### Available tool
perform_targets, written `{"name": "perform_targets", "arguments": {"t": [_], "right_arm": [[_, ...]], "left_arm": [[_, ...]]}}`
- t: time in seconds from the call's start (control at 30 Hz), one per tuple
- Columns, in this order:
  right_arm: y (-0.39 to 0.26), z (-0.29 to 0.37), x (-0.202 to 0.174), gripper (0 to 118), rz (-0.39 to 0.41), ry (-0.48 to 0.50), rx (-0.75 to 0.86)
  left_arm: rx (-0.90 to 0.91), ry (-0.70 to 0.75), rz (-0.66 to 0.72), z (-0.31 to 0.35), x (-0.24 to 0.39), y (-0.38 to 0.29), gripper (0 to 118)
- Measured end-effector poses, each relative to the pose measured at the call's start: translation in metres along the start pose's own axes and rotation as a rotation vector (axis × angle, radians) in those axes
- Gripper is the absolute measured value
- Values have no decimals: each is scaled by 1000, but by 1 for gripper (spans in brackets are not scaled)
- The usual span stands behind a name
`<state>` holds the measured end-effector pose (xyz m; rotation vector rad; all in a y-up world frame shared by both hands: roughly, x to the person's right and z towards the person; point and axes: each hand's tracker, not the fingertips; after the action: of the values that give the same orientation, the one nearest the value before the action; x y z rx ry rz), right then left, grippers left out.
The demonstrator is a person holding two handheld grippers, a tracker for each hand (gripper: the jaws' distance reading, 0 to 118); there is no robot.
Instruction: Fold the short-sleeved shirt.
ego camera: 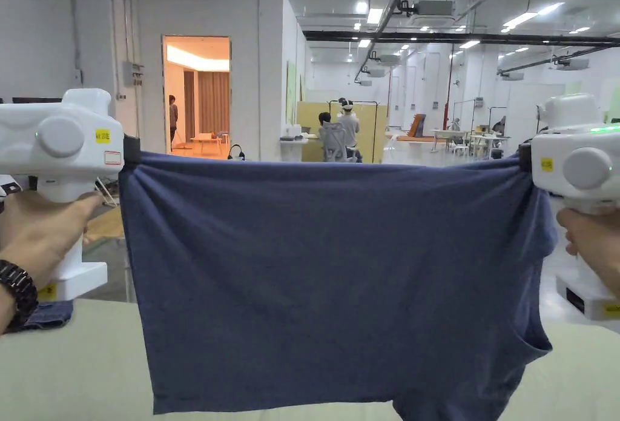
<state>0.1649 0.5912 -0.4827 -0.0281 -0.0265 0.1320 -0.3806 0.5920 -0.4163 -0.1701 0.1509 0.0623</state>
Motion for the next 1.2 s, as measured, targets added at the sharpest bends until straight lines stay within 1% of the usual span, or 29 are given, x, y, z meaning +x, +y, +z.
{"name": "perform_targets", "arguments": {"t": [0.13,0.23,0.27,0.37,0.43,0.5,0.53,0.63,0.67,0.87,1.03,1.2], "right_arm": [[-40,6,-8,2,-1,13,-38],[-74,19,-9,2,-18,22,-105],[-85,26,-9,2,-23,26,-100],[-113,54,-7,2,0,37,-115],[-125,73,-4,2,37,41,-117],[-136,97,-1,2,42,49,-114],[-139,109,0,2,56,52,-119],[-148,150,5,2,44,52,-130],[-152,164,6,2,26,48,-124],[-188,236,13,2,38,66,-147],[-232,292,13,2,68,88,-220],[-291,338,17,2,46,106,-337]], "left_arm": [[-24,9,26,1,-8,-40,0],[-64,1,8,7,-13,-77,0],[-88,-6,-5,10,-15,-89,0],[-99,-13,3,31,-23,-126,0],[-107,-27,26,47,-28,-147,0],[-104,-36,40,63,-34,-164,0],[-104,-37,38,73,-34,-171,0],[-98,-46,18,108,-33,-190,0],[-104,-55,17,118,-35,-195,0],[-119,-65,19,182,-41,-239,0],[-164,-65,28,228,-45,-287,0],[-256,-67,55,268,-46,-351,0]]}}
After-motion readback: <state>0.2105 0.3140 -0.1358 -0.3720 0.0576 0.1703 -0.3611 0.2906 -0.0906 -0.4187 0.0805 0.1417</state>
